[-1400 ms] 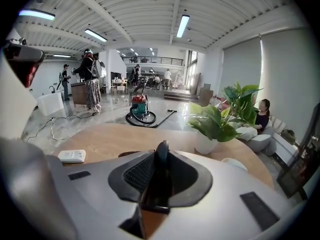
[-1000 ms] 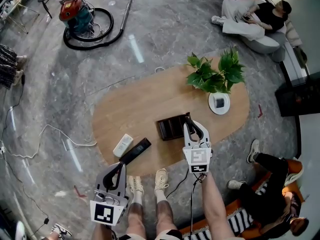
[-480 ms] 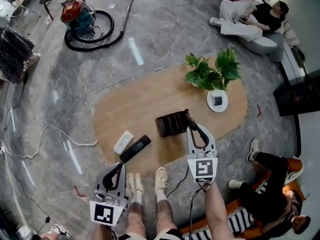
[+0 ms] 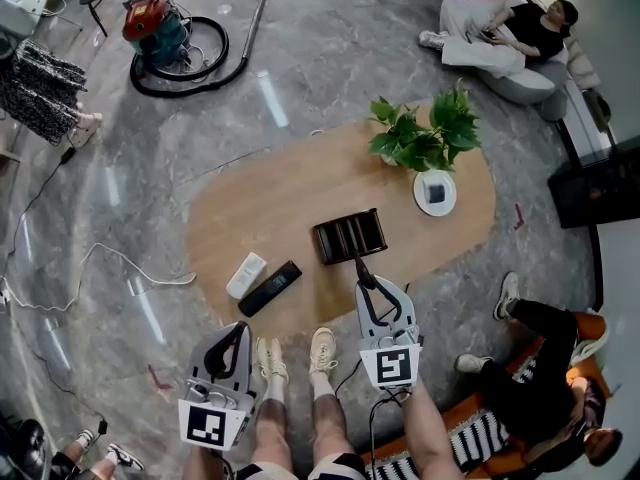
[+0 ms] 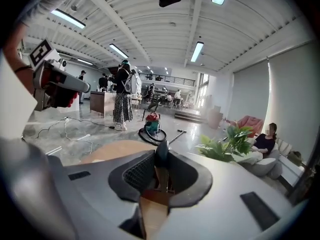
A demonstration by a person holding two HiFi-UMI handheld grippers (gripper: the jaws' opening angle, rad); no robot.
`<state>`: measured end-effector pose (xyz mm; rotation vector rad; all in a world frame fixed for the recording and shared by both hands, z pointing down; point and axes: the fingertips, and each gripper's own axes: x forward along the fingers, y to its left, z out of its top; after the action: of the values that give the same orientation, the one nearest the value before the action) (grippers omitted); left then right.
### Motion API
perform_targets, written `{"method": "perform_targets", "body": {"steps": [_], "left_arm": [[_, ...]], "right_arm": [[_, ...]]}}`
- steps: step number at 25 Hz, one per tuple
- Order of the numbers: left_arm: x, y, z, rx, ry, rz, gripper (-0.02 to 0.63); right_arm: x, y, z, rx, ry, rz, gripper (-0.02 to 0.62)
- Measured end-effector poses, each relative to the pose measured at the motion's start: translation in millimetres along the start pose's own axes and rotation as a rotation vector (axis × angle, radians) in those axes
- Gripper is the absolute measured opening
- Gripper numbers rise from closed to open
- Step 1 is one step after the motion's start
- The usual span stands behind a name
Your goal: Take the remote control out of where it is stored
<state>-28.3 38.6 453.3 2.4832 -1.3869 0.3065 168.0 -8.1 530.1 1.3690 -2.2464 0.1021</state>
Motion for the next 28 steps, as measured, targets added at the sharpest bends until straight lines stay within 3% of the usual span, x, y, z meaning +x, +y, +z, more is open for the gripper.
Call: {"method": "perform_targets", "body": {"steps": [16,23,28], "left_arm": [[-20.1,1.0,-20.6,-0.028,0.027,0.028,0.006],[-28.2,9.4,-30.1,-0.026,0.056,0.066,0.005],[-32.9,9.1,-43.6,-0.038,0.053,0.058,0.005]], "right_arm": [[19.7,73.0,-70.6,-0.02,0.102,0.12,0.091],[31.4,86.6,-101.1,-0.048,0.148,0.13,0.091],[38.9,98.0,-104.9,-0.076,0.122,0.123,0.091]]}}
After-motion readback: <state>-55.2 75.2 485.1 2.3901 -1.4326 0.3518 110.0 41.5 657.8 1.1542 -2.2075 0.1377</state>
